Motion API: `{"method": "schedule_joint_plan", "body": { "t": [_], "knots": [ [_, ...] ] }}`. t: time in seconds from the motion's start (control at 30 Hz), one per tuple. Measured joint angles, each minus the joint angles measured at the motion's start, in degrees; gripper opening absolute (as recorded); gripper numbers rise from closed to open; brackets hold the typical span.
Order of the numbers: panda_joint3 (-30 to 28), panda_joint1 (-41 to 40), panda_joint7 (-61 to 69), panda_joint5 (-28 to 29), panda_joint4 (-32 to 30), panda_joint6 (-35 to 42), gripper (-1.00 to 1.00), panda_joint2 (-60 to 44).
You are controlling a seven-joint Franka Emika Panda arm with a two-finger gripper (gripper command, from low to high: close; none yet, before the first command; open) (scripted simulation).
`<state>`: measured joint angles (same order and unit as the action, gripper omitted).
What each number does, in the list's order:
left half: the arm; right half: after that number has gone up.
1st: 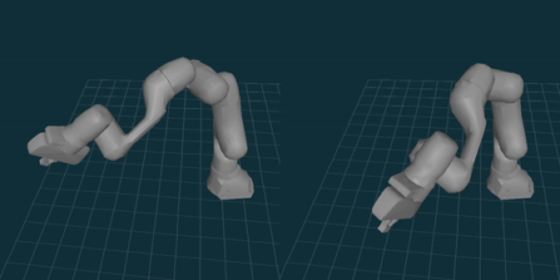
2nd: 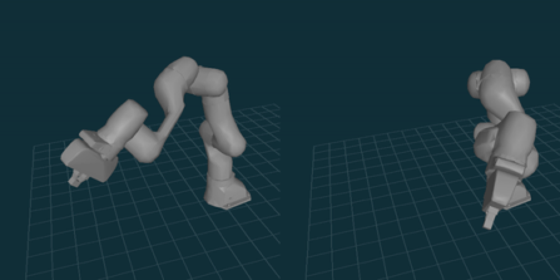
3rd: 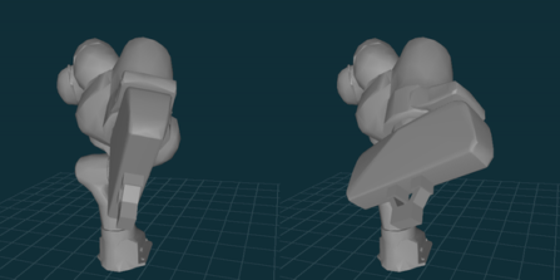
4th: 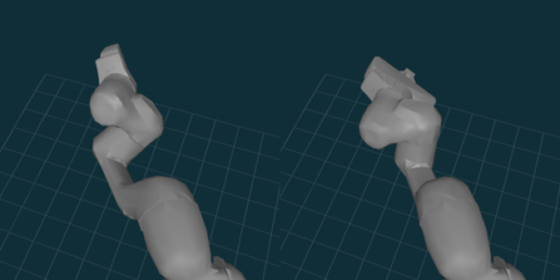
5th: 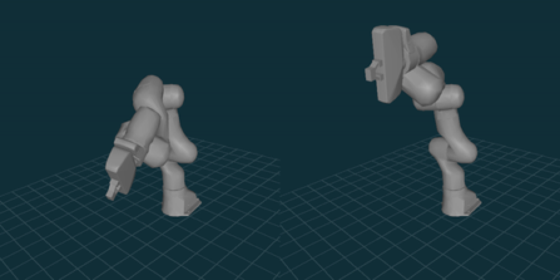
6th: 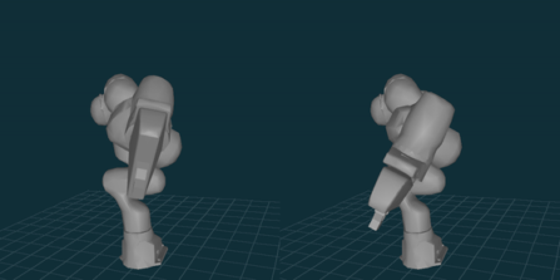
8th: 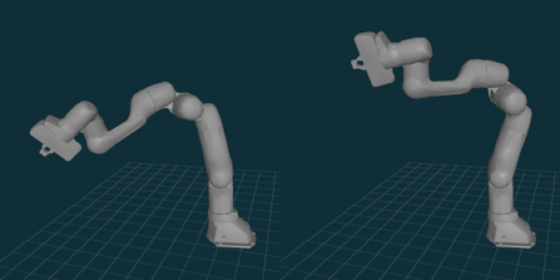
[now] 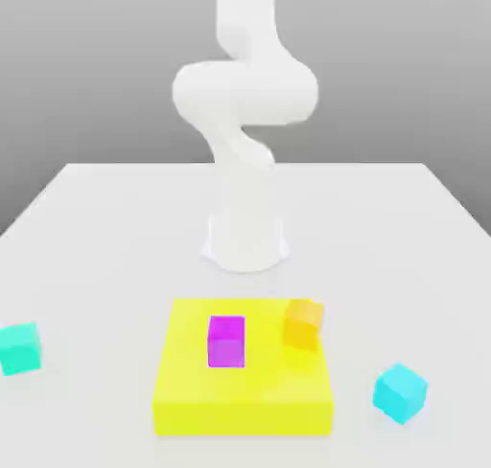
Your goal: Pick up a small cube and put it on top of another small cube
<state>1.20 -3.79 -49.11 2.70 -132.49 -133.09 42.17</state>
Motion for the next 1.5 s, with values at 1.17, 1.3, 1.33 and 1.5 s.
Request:
{"method": "schedule_joint_plan", "body": {
  "t": [1.17, 1.3, 1.33, 1.5],
  "knots": [
    [-6.9, -34.5, -23.6, 6.9, -10.6, -20.4, 0.00, -49.0],
    [-5.7, -38.3, -19.6, -1.6, -12.0, -23.2, 0.00, -53.1],
    [-5.2, -39.1, -18.7, -3.3, -12.1, -24.1, 0.00, -54.3],
    [-3.5, -41.0, -17.1, -6.1, -10.8, -30.6, 0.00, -62.5]
  ]
}}
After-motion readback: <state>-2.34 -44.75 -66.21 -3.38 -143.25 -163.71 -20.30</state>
